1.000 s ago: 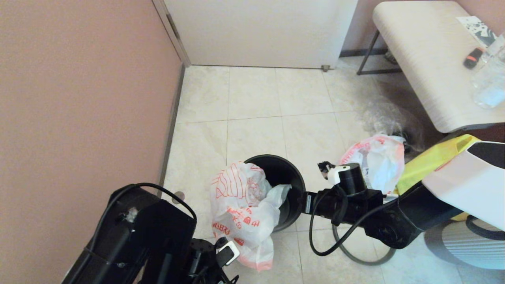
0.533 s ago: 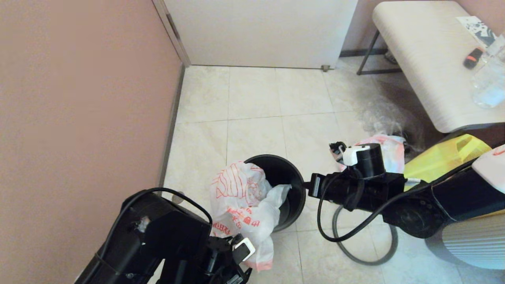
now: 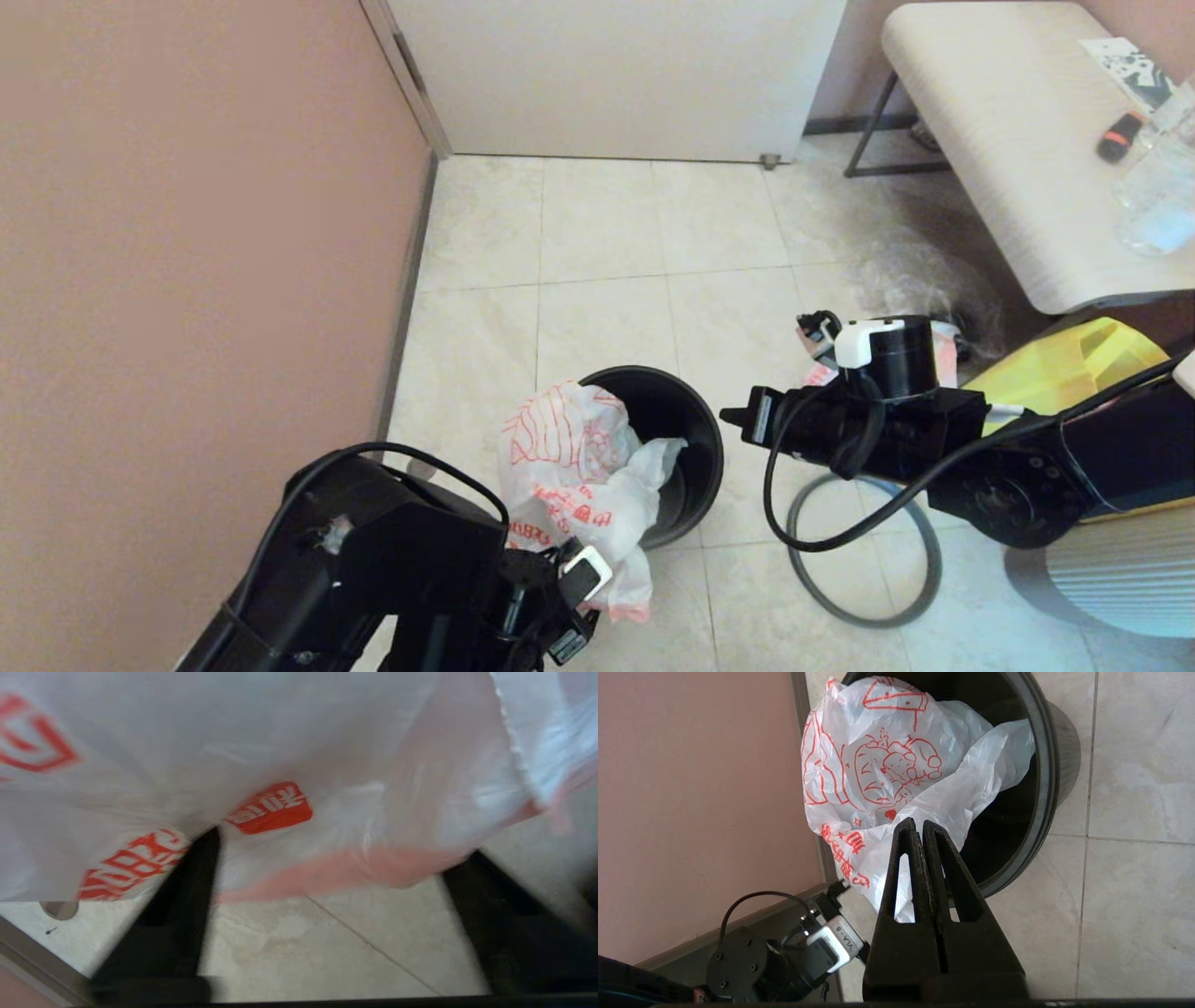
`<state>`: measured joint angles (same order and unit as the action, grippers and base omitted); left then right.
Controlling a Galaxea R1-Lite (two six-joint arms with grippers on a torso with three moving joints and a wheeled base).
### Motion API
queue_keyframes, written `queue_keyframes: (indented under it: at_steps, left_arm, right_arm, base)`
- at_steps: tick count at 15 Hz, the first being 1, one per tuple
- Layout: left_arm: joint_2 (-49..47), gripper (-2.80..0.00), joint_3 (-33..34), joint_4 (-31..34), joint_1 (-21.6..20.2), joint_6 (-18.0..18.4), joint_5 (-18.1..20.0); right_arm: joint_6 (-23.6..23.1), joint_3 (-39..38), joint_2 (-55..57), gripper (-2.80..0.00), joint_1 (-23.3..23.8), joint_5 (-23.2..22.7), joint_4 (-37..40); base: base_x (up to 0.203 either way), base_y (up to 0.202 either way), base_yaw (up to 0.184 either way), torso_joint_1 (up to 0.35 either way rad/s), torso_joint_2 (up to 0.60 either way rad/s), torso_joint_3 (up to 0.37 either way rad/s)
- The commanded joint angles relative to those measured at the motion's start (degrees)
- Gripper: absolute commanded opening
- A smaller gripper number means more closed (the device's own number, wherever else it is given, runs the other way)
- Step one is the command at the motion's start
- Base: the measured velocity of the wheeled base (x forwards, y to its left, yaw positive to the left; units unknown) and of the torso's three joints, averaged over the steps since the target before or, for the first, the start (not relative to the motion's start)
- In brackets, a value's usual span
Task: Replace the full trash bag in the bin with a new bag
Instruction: Put the new garbage bag on the trash can
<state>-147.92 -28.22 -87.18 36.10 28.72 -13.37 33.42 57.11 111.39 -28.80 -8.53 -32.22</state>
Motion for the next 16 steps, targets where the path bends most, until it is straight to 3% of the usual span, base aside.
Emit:
queue_keyframes:
  at_steps: [1,8,11,16]
  left_arm:
    - [1.3,-2.8,0.2,-0.5,0.2,0.0,-0.3]
    - [2.3,-2.8,0.4,-0.5,-0.1,-1.3,-0.4]
    - [5.4,-2.8,-0.7,-0.5,-0.4,-6.7,-0.6]
    - [11.5,-2.8,-7.0,-0.5,-0.4,-7.3,-6.2]
  right_arm:
    - [0.2,0.0,-0.1,-2.8,0.0,-0.1,-0.2]
    - [0.2,0.0,0.3,-2.8,0.0,-0.3,-0.2]
    - [0.3,0.1,0.2,-2.8,0.0,-0.3,-0.1]
    - [2.0,-0.5,-0.4,-2.8,-0.6,-0.3,1.2]
  base:
    - [0.0,0.0,0.0,0.0,0.0,0.0]
    - [0.0,0.0,0.0,0.0,0.0,0.0]
    - [0.0,0.0,0.0,0.0,0.0,0.0]
    - [0.0,0.0,0.0,0.0,0.0,0.0]
